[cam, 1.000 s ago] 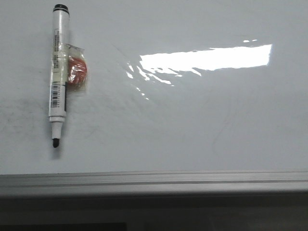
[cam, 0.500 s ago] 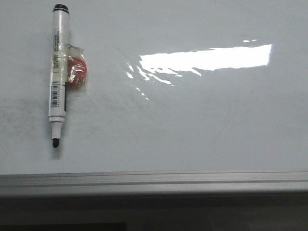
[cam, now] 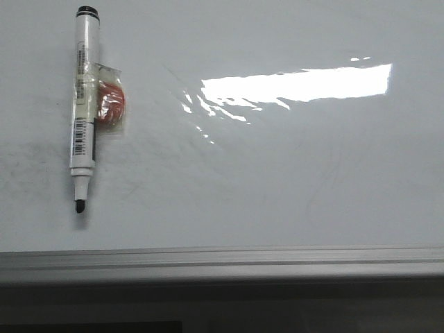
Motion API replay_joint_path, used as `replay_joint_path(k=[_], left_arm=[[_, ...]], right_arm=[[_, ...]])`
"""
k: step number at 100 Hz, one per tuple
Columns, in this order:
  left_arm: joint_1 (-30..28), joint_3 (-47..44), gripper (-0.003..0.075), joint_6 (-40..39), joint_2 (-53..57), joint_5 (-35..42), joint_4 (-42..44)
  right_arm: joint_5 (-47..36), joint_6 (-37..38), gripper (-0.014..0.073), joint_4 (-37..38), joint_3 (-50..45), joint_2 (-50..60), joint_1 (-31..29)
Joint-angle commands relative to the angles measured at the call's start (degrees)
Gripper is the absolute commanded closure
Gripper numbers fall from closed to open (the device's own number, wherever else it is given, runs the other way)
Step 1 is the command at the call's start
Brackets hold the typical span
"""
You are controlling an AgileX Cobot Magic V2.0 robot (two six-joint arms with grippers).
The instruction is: Write number 9 on whiteboard
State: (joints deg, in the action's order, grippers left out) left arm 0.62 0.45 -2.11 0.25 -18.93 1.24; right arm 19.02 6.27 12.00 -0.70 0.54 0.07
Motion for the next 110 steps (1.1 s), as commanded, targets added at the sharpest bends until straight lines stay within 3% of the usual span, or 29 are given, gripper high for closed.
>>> replay_joint_path(k=[1, 110], left_arm=[[-0.07, -2.43, 0.0741, -0.53, 1.61, 3.88, 0.34], [-0.07, -2.43, 0.0741, -0.53, 1.61, 6.54, -2.83]], right_arm=[[-1.55, -0.18, 0.0657, 0.44, -0.6, 1.31, -0.16], [-3.16, -0.18, 0.0657, 0.44, -0.6, 1.31, -0.16]])
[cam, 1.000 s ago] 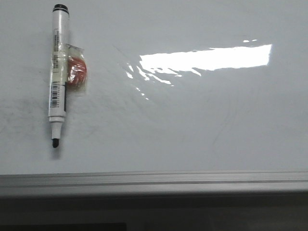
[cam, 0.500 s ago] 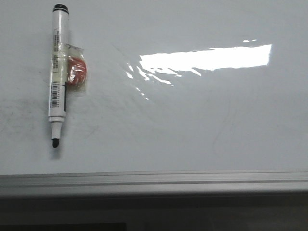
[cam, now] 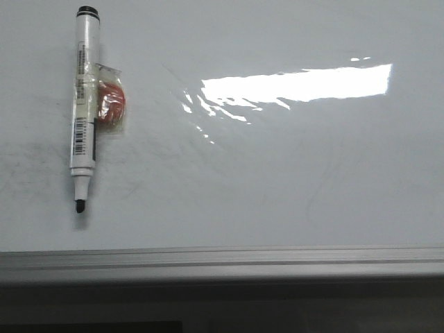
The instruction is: Write number 9 on whiteboard
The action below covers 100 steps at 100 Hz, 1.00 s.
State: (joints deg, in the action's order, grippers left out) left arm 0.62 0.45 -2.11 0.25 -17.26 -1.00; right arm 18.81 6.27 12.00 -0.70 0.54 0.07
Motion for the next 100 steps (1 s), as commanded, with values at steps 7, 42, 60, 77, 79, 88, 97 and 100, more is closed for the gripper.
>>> replay_joint_path(k=[7, 42, 60, 77, 79, 88, 97, 100], left_arm=[[-0.07, -2.43, 0.0741, -0.53, 1.61, 4.97, -0.58], [-0.07, -2.43, 0.0741, -0.53, 1.61, 5.3, -0.58], [-0.07, -2.43, 0.0741, -0.53, 1.61, 5.68, -0.58], [-0.07, -2.43, 0.0741, -0.53, 1.61, 7.77, -2.14], [-0.07, -2.43, 0.0741, -0.53, 1.61, 8.58, -3.05], [-0.07, -2.43, 0.0741, -0.53, 1.61, 13.32, -4.51], [-0.07, -2.43, 0.0741, -0.53, 1.61, 16.55, -4.51], [-0.07, -2.32, 0.0741, -0.53, 1.61, 17.26, -4.67]], right_arm=[[-3.6, -0.18, 0.0657, 0.44, -0.6, 1.31, -0.16], [-3.93, -0.18, 0.0657, 0.44, -0.6, 1.31, -0.16], [-3.93, -0.18, 0.0657, 0.44, -0.6, 1.31, -0.16], [-8.15, -0.18, 0.0657, -1.17, -0.6, 1.31, -0.16], [-9.27, -0.18, 0.0657, -1.75, -0.6, 1.31, -0.16], [-17.45, -0.18, 0.0657, -2.31, -0.6, 1.31, -0.16], [-24.42, -0.18, 0.0657, -2.31, -0.6, 1.31, -0.16], [-26.52, -0.18, 0.0657, -2.31, -0.6, 1.31, -0.16]])
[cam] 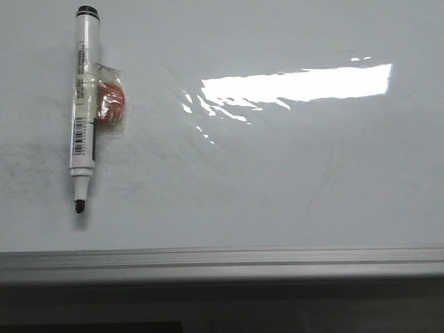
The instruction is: Write number 9 on whiteboard
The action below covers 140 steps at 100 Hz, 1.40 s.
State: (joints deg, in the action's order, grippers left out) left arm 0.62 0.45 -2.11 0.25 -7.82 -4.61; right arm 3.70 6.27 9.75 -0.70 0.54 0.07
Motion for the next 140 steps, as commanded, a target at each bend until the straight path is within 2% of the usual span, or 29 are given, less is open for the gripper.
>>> replay_joint_path(k=[1, 12, 21, 34, 42, 53, 67, 74, 79, 89, 96, 106, 117, 131, 140], left_arm=[[-0.07, -2.32, 0.0741, -0.53, 1.61, 7.82, -1.16], [-0.07, -1.94, 0.0741, -0.53, 1.61, 11.45, -3.2], [-0.07, -0.4, 0.0741, -0.53, 1.61, 10.9, -3.2], [-0.07, 6.07, 0.0741, -0.53, 1.54, 4.29, -3.49], [-0.07, 10.8, 0.0741, -0.36, 0.29, -4.2, -3.25], [-0.07, 15.97, 0.0741, -0.36, -2.21, -13.53, -3.83], [-0.07, 18.77, 0.0737, 0.04, -4.28, -13.71, -5.24], [-0.07, 18.77, 0.0682, 2.11, -4.95, -12.05, -5.33], [-0.07, 18.48, 0.0593, 2.81, -5.45, -10.31, -5.33], [-0.07, 17.22, 0.0346, 2.56, -6.08, -4.62, -5.98], [-0.07, 15.83, 0.0258, 2.85, -6.8, -0.37, -8.85], [0.76, 15.39, 0.0272, 6.18, -9.3, -1.1, -10.24], [3.92, 15.39, 0.0298, 13.51, -13.45, -0.43, -18.73], [12.34, 16.14, 0.03, 26.12, -18.61, -4.81, -32.7], [19.06, 16.14, 0.03, 33.77, -21.54, -3.57, -39.72]], right_arm=[[-12.36, -0.18, 0.0657, -0.06, -0.6, 1.31, -0.16], [-17.36, -0.18, 0.0657, -0.18, -0.6, 1.31, -0.16], [-15.56, -0.18, 0.0657, -0.18, 0.75, 1.21, -0.16], [-2.93, 1.03, 0.0657, -1.27, 6.18, 0.7, 0.2], [5.71, 1.03, 0.0657, -2.75, 10.57, -1.58, 0.57], [13.17, 1.03, 0.0657, -5.26, 15.07, -6.0, 0.55], [16.42, 1.03, 0.0657, -11.24, 18.56, -10.87, 0.55], [16.11, 1.03, 0.0657, -11.37, 18.57, -12.14, 0.55], [16.11, 1.03, 0.0657, -10.98, 18.57, -12.68, 0.55], [16.01, 1.03, 0.0657, -10.98, 18.45, -12.96, 0.55], [16.22, 1.03, 0.0657, -10.98, 18.46, -12.96, 0.58], [16.71, 1.03, 0.0657, -10.98, 18.46, -12.96, 0.69], [17.06, 1.03, 0.0657, -10.98, 18.46, -12.96, 0.69], [17.06, 1.03, 0.0657, -10.98, 18.46, -12.96, 0.69], [17.16, 1.03, 0.0657, -10.98, 18.46, -12.96, 0.69]])
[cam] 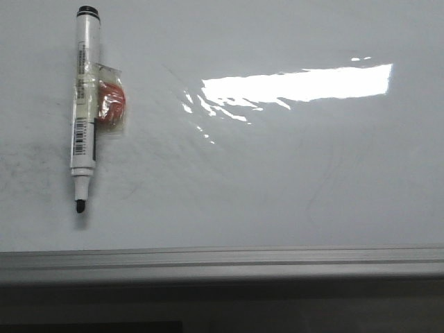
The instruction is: Write number 9 on whiteboard
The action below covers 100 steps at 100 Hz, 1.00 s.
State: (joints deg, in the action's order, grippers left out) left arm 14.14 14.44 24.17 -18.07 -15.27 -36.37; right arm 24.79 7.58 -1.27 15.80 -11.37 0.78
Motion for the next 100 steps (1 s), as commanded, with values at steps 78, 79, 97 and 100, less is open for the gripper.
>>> replay_joint_path(k=[78, 79, 97, 100], left_arm=[[47.51, 2.14, 0.03, 7.17, -32.43, 41.43, -9.11], [47.73, 2.14, 0.03, 7.02, -32.62, 41.86, -9.2], [50.43, 2.14, 0.03, 4.46, -37.35, 47.25, -11.27], [50.43, 2.14, 0.03, 3.55, -37.94, 47.96, -11.27]], right_arm=[[-3.84, -0.27, 0.0657, 0.04, 1.84, -1.05, -0.01], [-3.84, -0.27, 0.0657, 0.04, 1.84, -1.05, -0.01], [-3.84, -0.27, 0.0657, 0.04, 1.84, -1.05, -0.01], [-3.84, -0.27, 0.0657, 0.04, 1.84, -1.05, -0.01]])
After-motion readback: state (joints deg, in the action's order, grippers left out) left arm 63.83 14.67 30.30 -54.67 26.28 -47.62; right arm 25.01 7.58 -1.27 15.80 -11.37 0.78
